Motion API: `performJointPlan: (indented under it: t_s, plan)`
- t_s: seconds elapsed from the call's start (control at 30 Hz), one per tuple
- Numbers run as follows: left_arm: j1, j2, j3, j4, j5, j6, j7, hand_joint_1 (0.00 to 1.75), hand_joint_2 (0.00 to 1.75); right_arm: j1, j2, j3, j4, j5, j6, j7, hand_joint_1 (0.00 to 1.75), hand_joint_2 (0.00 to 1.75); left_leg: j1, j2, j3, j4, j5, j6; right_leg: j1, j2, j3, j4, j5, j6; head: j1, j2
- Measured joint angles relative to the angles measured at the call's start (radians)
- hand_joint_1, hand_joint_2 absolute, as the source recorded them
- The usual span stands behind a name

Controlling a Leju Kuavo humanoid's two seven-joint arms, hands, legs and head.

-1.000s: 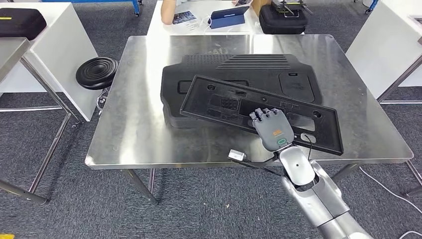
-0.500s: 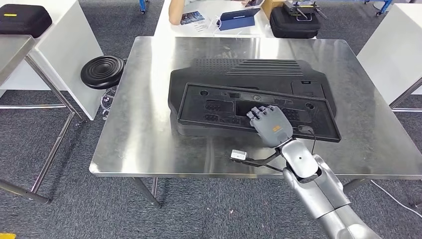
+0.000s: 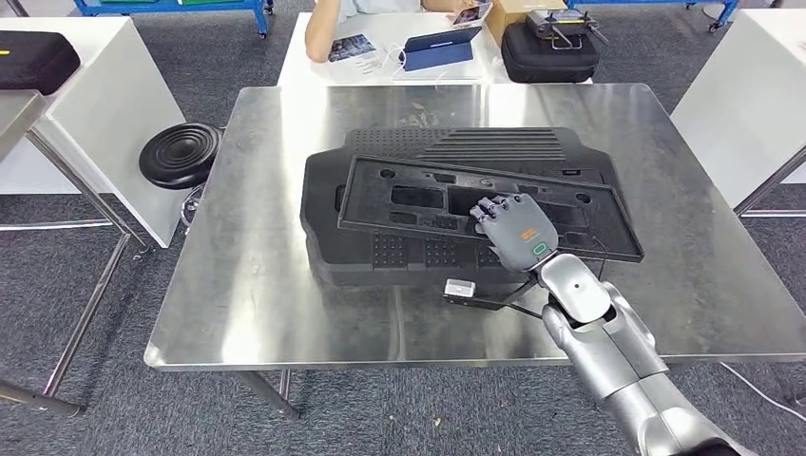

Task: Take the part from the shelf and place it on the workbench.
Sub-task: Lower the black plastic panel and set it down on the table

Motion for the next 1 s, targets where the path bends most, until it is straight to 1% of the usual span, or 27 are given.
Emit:
performJointPlan:
  t_s: [0.03,0.1,0.13,0.17,0.2,0.23,0.27,0.3,0.33,0.37,0.4,0.43,0.47,0.5,0.53,0.57,0.6,0.63,0.67,0.8,0.87,0.9,1.0]
  plan:
    - [0.0,0.001,0.0,0.0,-0.001,0.0,-0.001,0.0,1.75,-0.01,0.0,0.001,0.014,0.0,-0.007,-0.007,1.75,1.75,-0.003,0.001,0.004,-0.003,-0.008,0.006,0.001,0.001,0.002,0.003,0.0,0.007,0.0,0.0]
    - [0.0,0.0,0.0,0.0,-0.005,-0.001,-0.002,0.0,1.75,-0.027,-0.001,0.003,0.039,0.002,-0.015,-0.018,1.75,1.75,0.0,0.001,0.02,-0.012,0.001,0.017,0.001,0.001,0.0,0.017,-0.004,0.02,0.0,0.0]
    - [-0.001,0.0,0.0,0.0,-0.007,-0.001,-0.003,0.0,1.75,-0.035,-0.001,0.003,0.051,0.002,-0.02,-0.022,1.75,1.75,0.003,0.001,0.028,-0.016,0.002,0.021,0.001,0.0,-0.013,0.043,-0.009,0.024,0.001,0.0]
    - [-0.002,0.0,0.0,0.0,-0.007,-0.001,-0.003,0.0,1.75,-0.044,-0.001,0.004,0.062,0.003,-0.023,-0.025,1.75,1.75,0.006,0.0,0.035,-0.019,0.002,0.024,0.0,-0.001,-0.039,0.086,-0.019,0.026,0.002,0.0]
    - [-0.003,0.0,0.0,0.0,-0.007,-0.001,-0.004,0.0,1.75,-0.051,-0.001,0.005,0.073,0.003,-0.025,-0.027,1.75,1.75,0.007,0.0,0.038,-0.021,0.001,0.027,-0.002,-0.001,-0.077,0.147,-0.036,0.026,0.003,0.0]
    - [-0.004,0.0,0.0,0.0,-0.007,-0.001,-0.004,0.0,1.75,-0.056,-0.002,0.005,0.082,0.003,-0.027,-0.027,1.75,1.75,0.008,-0.002,0.039,-0.022,-0.003,0.029,-0.005,-0.002,-0.122,0.216,-0.056,0.026,0.003,0.0]
    - [-0.005,0.0,0.0,0.0,-0.007,-0.001,-0.004,0.0,1.75,-0.059,-0.002,0.006,0.091,0.003,-0.027,-0.028,1.75,1.75,0.009,-0.003,0.041,-0.022,-0.007,0.029,-0.008,-0.002,-0.164,0.272,-0.074,0.028,0.003,0.0]
    - [-0.005,0.0,0.0,0.0,-0.007,-0.001,-0.004,0.0,1.75,-0.059,-0.002,0.008,0.099,0.003,-0.028,-0.028,1.75,1.75,0.009,-0.004,0.045,-0.021,-0.011,0.029,-0.012,-0.002,-0.192,0.299,-0.082,0.033,0.003,0.0]
    - [-0.005,0.0,0.0,0.0,-0.008,-0.001,-0.004,0.0,1.75,-0.059,-0.002,0.009,0.105,0.003,-0.028,-0.028,1.75,1.75,0.011,-0.005,0.051,-0.021,-0.017,0.026,-0.016,-0.002,-0.202,0.288,-0.07,0.045,0.003,0.0]
    - [-0.004,-0.001,0.0,0.0,-0.008,-0.001,-0.004,0.0,1.75,-0.06,-0.002,0.01,0.111,0.003,-0.028,-0.028,1.75,1.75,0.013,-0.006,0.058,-0.021,-0.023,0.023,-0.02,-0.003,-0.19,0.237,-0.039,0.06,0.003,0.0]
    - [-0.004,-0.002,0.0,0.0,-0.01,-0.001,-0.004,0.0,1.75,-0.062,-0.002,0.012,0.117,0.004,-0.03,-0.031,1.75,1.75,0.014,-0.006,0.066,-0.021,-0.029,0.018,-0.024,-0.006,-0.162,0.158,0.005,0.075,0.004,0.0]
    - [-0.004,-0.002,0.0,0.0,-0.012,-0.001,-0.003,0.0,1.75,-0.067,-0.002,0.014,0.126,0.005,-0.034,-0.035,1.75,1.75,0.014,-0.006,0.073,-0.02,-0.036,0.011,-0.025,-0.01,-0.137,0.084,0.038,0.08,0.005,0.0]
    - [-0.005,-0.002,0.0,0.0,-0.016,-0.001,0.0,0.0,1.75,-0.074,0.0,0.017,0.139,0.005,-0.039,-0.041,1.75,1.75,0.013,-0.006,0.076,-0.02,-0.041,0.005,-0.025,-0.013,-0.114,0.031,0.058,0.074,0.006,0.0]
    - [-0.007,-0.002,0.0,0.0,-0.02,0.0,0.004,0.0,1.75,-0.082,0.002,0.02,0.154,0.006,-0.046,-0.049,1.75,1.75,0.01,-0.005,0.079,-0.02,-0.045,-0.002,-0.024,-0.015,-0.102,0.001,0.068,0.062,0.006,0.0]
    - [-0.009,-0.001,0.0,0.0,-0.024,0.003,0.009,0.0,1.75,-0.089,0.005,0.023,0.171,0.004,-0.054,-0.058,1.75,1.75,0.008,-0.005,0.079,-0.019,-0.049,-0.005,-0.023,-0.015,-0.099,-0.003,0.07,0.049,0.006,0.0]
    - [-0.011,-0.001,-0.001,0.0,-0.027,0.005,0.012,0.0,1.75,-0.096,0.009,0.025,0.188,0.0,-0.064,-0.066,1.75,1.75,0.007,-0.004,0.078,-0.019,-0.05,-0.002,-0.024,-0.014,-0.096,-0.003,0.075,0.044,0.005,0.0]
    - [-0.012,-0.001,-0.001,0.0,-0.029,0.007,0.015,0.0,1.75,-0.101,0.014,0.027,0.206,-0.007,-0.076,-0.075,1.75,1.75,0.007,-0.003,0.08,-0.019,-0.05,0.003,-0.025,-0.012,-0.095,-0.003,0.082,0.045,0.004,0.0]
    - [-0.014,0.0,-0.001,0.0,-0.032,0.007,0.017,0.0,1.75,-0.107,0.019,0.027,0.225,-0.016,-0.089,-0.083,1.75,1.75,0.007,-0.002,0.081,-0.02,-0.05,0.009,-0.026,-0.011,-0.094,-0.002,0.083,0.046,0.004,0.0]
    - [-0.017,0.0,-0.002,0.0,-0.035,0.007,0.018,0.0,1.75,-0.113,0.025,0.028,0.244,-0.025,-0.102,-0.091,1.75,1.75,0.007,-0.001,0.083,-0.023,-0.049,0.015,-0.023,-0.009,-0.094,-0.002,0.081,0.045,0.003,0.0]
    - [-0.027,-0.001,-0.005,0.0,-0.04,0.0,0.019,0.0,1.75,-0.133,0.047,0.028,0.32,-0.054,-0.133,-0.123,1.75,1.75,0.008,0.002,0.091,-0.037,-0.05,0.015,-0.019,-0.008,-0.093,-0.002,0.075,0.036,0.004,0.0]
    - [-0.029,-0.001,-0.005,0.0,-0.04,-0.004,0.02,0.0,1.75,-0.142,0.053,0.028,0.358,-0.061,-0.137,-0.137,1.75,1.75,0.009,0.002,0.091,-0.039,-0.05,0.013,-0.017,-0.008,-0.093,-0.001,0.073,0.033,0.004,0.0]
    - [-0.029,-0.001,-0.005,0.0,-0.04,-0.005,0.021,0.0,1.75,-0.148,0.056,0.028,0.375,-0.065,-0.138,-0.143,1.75,1.75,0.009,0.002,0.091,-0.039,-0.051,0.01,-0.017,-0.008,-0.093,-0.001,0.073,0.033,0.004,0.0]
    - [-0.029,-0.002,-0.005,0.0,-0.04,-0.008,0.024,0.0,1.75,-0.163,0.063,0.028,0.421,-0.072,-0.139,-0.15,1.75,1.75,0.011,0.002,0.091,-0.04,-0.05,-0.009,-0.015,-0.008,-0.093,-0.001,0.073,0.033,0.004,0.0]
